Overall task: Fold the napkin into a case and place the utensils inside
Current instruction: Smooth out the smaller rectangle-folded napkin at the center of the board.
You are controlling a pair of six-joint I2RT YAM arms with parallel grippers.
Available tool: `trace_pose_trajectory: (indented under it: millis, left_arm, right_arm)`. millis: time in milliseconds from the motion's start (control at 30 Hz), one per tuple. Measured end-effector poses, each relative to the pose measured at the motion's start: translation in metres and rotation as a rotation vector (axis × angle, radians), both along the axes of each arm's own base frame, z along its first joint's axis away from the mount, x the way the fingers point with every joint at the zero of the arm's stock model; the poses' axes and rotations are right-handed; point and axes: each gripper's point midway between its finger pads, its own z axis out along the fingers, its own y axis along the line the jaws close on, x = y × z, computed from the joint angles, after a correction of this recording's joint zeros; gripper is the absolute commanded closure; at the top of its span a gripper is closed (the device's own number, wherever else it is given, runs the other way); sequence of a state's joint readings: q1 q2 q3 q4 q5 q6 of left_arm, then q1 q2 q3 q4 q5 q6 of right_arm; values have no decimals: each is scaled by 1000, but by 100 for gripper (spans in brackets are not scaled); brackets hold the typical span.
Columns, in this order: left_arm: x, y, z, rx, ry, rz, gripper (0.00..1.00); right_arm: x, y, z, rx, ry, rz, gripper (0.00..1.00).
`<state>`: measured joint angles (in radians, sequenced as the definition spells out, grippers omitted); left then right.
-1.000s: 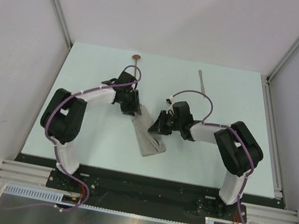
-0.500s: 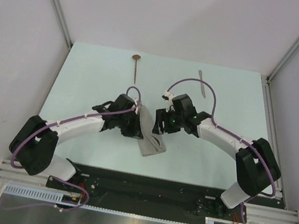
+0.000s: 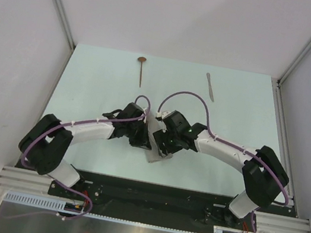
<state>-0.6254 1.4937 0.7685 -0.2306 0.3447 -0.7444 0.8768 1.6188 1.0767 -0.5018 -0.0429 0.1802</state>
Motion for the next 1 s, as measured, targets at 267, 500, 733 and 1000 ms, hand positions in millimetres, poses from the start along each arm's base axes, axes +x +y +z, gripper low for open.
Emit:
trace_pose_trajectory:
  millis: [267, 500, 733, 1000]
  left_arm:
    - [-4, 3, -11, 12, 20, 5, 96]
    - [-6, 5, -19, 22, 32, 9, 98]
    - [-7, 6, -30, 31, 51, 15, 100]
    - [-4, 3, -32, 23, 44, 17, 100]
  right_arm:
    - [2, -5, -15, -64, -5, -13, 49]
    - [1, -6, -21, -79, 3, -13, 75]
    - [0, 1, -18, -67, 2, -6, 98]
    - [-6, 27, 2, 30, 48, 1, 100]
